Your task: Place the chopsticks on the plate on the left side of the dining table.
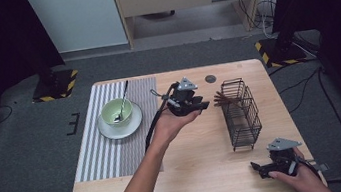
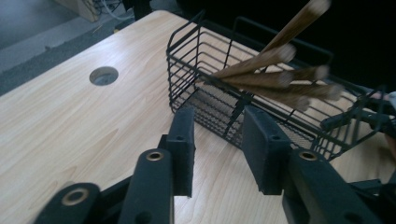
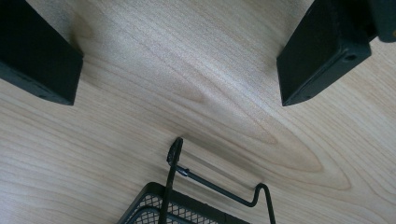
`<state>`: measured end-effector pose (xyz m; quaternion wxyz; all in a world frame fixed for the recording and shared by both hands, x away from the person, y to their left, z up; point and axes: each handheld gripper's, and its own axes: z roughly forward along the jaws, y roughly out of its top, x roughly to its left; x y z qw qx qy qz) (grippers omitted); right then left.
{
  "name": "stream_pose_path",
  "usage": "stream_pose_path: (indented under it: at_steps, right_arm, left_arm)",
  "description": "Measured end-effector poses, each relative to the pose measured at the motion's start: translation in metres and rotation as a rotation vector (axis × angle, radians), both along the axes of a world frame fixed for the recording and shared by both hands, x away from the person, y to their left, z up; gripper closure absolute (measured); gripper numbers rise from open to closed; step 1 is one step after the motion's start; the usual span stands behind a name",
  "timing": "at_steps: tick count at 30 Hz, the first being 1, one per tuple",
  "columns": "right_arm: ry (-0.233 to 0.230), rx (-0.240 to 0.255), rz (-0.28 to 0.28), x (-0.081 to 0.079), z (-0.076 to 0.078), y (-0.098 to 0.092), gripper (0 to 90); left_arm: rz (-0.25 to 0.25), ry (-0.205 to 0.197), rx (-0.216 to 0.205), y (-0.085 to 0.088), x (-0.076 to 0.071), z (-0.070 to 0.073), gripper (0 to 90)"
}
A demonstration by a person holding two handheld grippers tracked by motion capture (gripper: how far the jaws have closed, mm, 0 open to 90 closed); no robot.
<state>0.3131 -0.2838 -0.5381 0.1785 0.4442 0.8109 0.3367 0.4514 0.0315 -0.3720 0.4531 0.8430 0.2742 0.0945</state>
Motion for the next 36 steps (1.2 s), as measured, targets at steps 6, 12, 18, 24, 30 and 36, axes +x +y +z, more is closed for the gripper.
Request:
stream_pose_path:
  at_steps: [6, 12, 18, 24, 30, 36]
  right_arm:
    - [0.001, 0.001, 0.000, 0.000, 0.000, 0.000, 0.4]
    - [0.001, 0.000, 0.000, 0.000, 0.000, 0.000, 0.4]
    - [-0.001, 0.000, 0.002, 0.000, 0.000, 0.000, 0.4]
    - [-0.002, -0.001, 0.003, 0.000, 0.000, 0.000, 0.4]
    - [-0.001, 0.000, 0.002, 0.000, 0.000, 0.000, 0.4]
    - [-0.001, 0.000, 0.002, 0.000, 0.000, 0.000, 0.4]
  left_arm:
    - [-0.014, -0.030, -0.032, 0.000, -0.005, 0.015, 67.8]
    - [-0.033, -0.040, -0.049, -0.003, -0.009, 0.023, 65.9]
    - [-0.042, -0.048, -0.038, -0.009, -0.008, 0.027, 66.7]
    - [-0.050, -0.045, -0.038, -0.015, -0.006, 0.027, 66.6]
    - [-0.048, -0.044, -0.019, -0.021, -0.004, 0.025, 68.1]
    - [-0.042, -0.047, -0.019, -0.022, 0.000, 0.027, 71.2]
